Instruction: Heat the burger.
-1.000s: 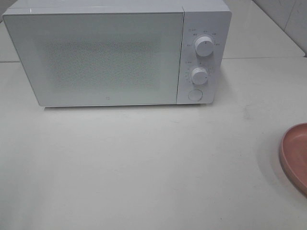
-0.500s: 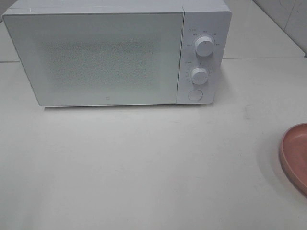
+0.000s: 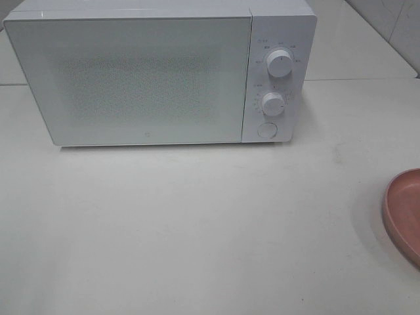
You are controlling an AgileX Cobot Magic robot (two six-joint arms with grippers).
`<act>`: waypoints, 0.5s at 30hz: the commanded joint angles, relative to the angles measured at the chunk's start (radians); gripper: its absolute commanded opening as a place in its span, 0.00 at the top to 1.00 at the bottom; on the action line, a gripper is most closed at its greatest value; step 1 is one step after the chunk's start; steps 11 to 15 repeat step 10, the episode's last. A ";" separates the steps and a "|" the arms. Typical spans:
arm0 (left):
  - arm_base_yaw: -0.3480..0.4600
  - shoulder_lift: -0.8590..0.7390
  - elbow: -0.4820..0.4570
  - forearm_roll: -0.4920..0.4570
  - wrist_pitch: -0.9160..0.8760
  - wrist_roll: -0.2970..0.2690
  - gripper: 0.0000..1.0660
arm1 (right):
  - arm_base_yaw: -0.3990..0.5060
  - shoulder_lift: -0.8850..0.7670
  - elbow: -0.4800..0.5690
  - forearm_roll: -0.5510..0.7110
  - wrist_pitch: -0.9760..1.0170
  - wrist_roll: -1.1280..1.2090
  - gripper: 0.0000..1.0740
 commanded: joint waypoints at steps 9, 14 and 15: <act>-0.001 -0.025 0.002 0.005 -0.003 -0.008 0.06 | -0.007 -0.026 0.001 0.000 -0.012 -0.011 0.29; -0.001 -0.025 0.002 0.005 -0.003 -0.008 0.06 | -0.007 -0.026 0.001 0.000 -0.012 -0.011 0.29; -0.001 -0.025 0.002 0.005 -0.003 -0.008 0.06 | -0.007 -0.026 0.001 0.000 -0.012 -0.011 0.29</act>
